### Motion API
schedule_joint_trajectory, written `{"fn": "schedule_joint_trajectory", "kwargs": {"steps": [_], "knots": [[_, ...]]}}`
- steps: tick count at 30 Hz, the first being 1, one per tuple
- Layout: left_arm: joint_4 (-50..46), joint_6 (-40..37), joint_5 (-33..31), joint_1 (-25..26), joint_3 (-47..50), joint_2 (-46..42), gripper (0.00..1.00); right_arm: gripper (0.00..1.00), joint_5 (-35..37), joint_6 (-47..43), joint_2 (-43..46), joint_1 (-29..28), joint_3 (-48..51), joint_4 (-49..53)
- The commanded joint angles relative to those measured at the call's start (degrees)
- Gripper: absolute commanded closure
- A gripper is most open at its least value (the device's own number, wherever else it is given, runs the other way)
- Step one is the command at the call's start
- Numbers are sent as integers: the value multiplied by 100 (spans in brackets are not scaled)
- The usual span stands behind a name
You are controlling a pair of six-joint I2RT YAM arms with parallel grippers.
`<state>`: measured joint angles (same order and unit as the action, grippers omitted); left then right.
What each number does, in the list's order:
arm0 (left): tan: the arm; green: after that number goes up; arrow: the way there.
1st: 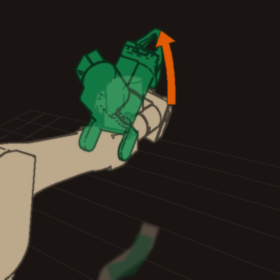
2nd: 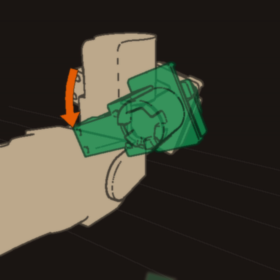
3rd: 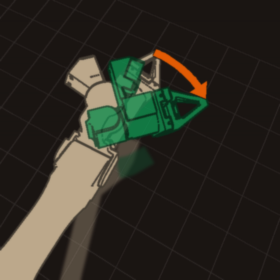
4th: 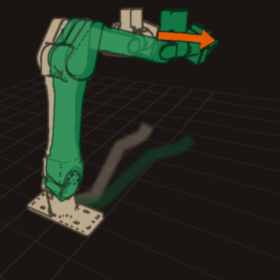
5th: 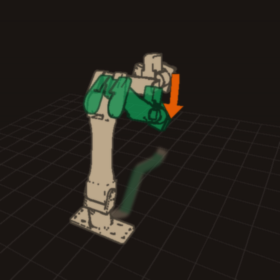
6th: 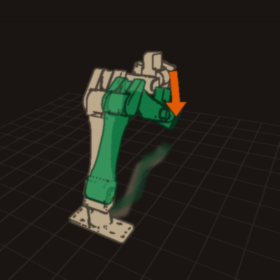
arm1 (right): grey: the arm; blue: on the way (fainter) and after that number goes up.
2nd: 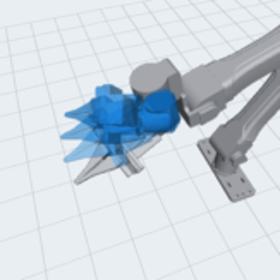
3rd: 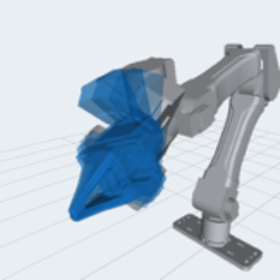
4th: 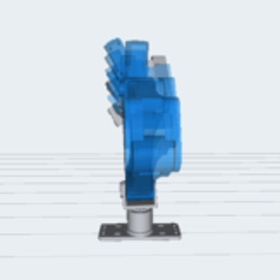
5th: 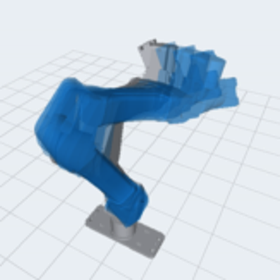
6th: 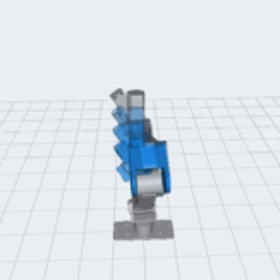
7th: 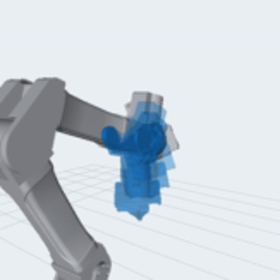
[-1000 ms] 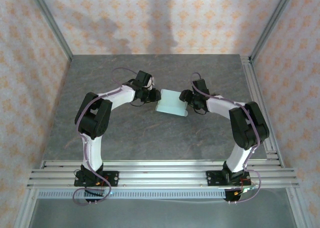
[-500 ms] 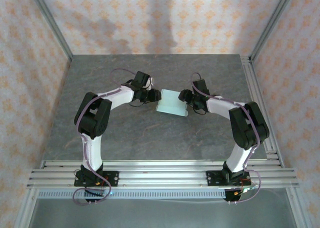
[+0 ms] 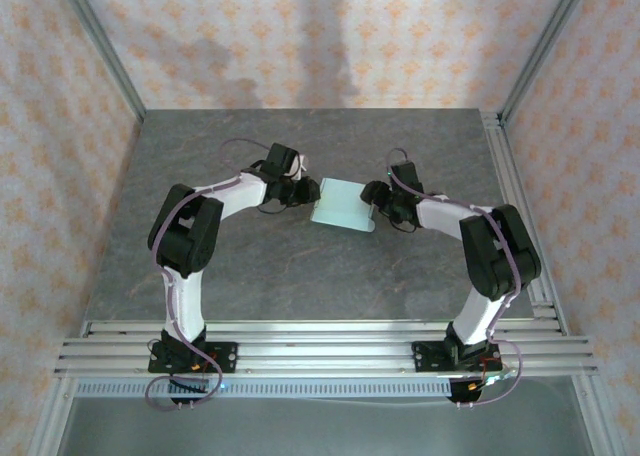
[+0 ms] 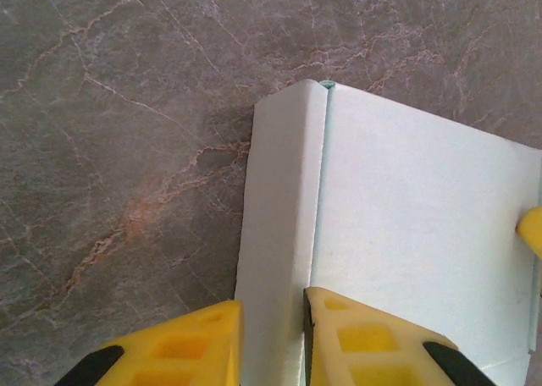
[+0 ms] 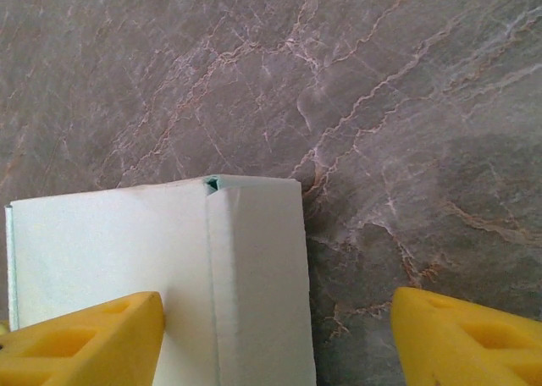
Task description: Fold the paper box
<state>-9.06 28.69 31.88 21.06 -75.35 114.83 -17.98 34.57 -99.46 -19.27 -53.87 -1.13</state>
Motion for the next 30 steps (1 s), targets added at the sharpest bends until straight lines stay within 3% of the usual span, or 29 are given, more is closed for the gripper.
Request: {"fn": "schedule_joint_trajectory", "kwargs": {"steps": [1,4,18,27,30], "knots": [[-118,6,-112,-118,188,181,77,27,-139,159,125,44,60,-301],[-114,-12,-70,-143,204,197,85,27,-475,255,11,47,71,-577],[-8,40,11,-194,238,295,92,25,-1599,1199,-307,235,442,-2295],[-1,22,3,-190,218,347,91,42,-1964,1588,-471,246,438,-3025],[100,73,20,-190,270,323,86,48,-1964,1582,-423,245,443,-2977]]}}
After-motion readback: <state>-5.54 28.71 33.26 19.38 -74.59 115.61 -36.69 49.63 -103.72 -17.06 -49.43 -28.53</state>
